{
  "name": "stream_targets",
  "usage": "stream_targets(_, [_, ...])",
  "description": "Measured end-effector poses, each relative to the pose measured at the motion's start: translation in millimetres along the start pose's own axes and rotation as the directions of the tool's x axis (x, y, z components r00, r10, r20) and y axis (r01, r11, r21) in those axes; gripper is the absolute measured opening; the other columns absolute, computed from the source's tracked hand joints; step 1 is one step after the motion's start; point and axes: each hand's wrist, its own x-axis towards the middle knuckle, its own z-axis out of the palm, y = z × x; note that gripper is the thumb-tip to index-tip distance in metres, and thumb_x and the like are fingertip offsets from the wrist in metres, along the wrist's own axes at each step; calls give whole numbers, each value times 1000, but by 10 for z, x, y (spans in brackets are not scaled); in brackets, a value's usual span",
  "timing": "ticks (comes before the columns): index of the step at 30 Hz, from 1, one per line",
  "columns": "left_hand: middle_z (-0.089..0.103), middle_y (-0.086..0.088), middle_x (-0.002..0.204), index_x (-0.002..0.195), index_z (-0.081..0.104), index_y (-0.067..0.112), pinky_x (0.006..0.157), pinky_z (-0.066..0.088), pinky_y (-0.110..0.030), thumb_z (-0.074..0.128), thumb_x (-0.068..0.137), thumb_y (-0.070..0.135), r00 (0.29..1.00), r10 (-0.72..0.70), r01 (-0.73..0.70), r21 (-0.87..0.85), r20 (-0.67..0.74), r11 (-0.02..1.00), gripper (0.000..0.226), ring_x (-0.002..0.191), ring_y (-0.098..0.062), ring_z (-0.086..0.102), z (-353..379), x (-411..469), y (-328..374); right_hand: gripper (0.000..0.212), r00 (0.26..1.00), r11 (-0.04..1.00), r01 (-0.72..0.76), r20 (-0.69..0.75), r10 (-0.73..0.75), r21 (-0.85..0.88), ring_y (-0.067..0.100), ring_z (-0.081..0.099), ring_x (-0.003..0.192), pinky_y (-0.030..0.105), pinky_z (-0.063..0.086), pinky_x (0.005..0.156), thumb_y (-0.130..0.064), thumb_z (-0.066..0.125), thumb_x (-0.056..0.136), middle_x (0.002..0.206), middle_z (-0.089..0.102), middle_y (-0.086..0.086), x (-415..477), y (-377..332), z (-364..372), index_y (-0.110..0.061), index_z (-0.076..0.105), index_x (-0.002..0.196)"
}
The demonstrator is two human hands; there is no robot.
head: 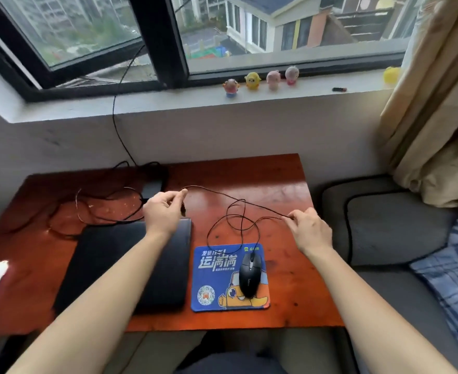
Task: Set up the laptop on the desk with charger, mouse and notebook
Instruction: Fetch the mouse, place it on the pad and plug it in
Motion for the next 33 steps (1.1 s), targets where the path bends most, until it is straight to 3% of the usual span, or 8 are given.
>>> stream_targets(2, [62,15,55,73,76,24,59,40,-17,72,88,37,991,-126,123,-48,-54,991,20,57,0,53,-240,-50,-239,39,1000,999,20,6,-20,35,37,63,98,38,47,75,-54,47,100,106,63,12,81,-142,65,-23,69,110])
stream_targets(4, [56,19,45,65,72,26,54,40,-18,72,86,42,967,-233,227,-71,-99,971,27,46,5,47,-484,-139,-448,33,999,994,50,11,-52,100,38,63,102,39,47,76,-46,48,102,110,68,15,147,-408,149,-20,66,110])
stream_targets(11, [40,12,38,60,71,15,46,35,-15,81,78,39,858,-469,427,-217,-210,878,32,37,-2,35,-1309,-98,-1040,17,950,887,310,-93,-296,342,26,65,90,35,49,74,-33,58,96,99,66,2,-20,-1760,353,-20,66,103])
stream_targets(14, [50,0,51,62,71,13,50,35,-24,83,76,39,807,-566,496,-332,-164,803,31,47,-11,37,-1698,85,-1390,22,893,843,444,-75,-444,304,26,66,92,37,52,77,-27,59,93,106,64,0,-129,-2392,502,-22,66,113])
stream_targets(17, [62,3,53,67,72,11,46,35,-22,83,77,34,767,-640,551,-454,-56,700,28,46,-11,40,-2043,337,-1780,44,840,810,530,-26,-541,253,27,64,101,38,52,83,-24,58,95,124,60,0,-216,-2943,712,-21,54,139])
stream_targets(22, [65,-3,66,76,74,7,43,37,-21,86,73,35,714,-696,628,-516,82,583,31,45,-8,42,-2497,744,-2613,57,881,874,451,64,-468,179,35,60,113,45,50,90,-19,51,98,145,48,2,-311,-3802,1262,-18,36,152])
stream_targets(29, [67,-1,63,82,75,6,53,50,-24,90,68,35,624,-756,704,-564,199,432,36,48,-9,54,-2788,1113,-3440,57,902,910,390,139,-409,144,31,49,128,37,42,98,-13,47,100,149,43,9,-475,-4636,1945,-10,31,154])
stream_targets(33, [69,2,59,82,73,7,57,56,-24,89,71,30,575,-786,727,-584,230,361,30,52,-8,64,-2707,1229,-3711,54,914,928,338,179,-363,154,25,51,128,34,40,104,-28,50,103,148,48,6,-412,-4795,2186,-12,36,153])
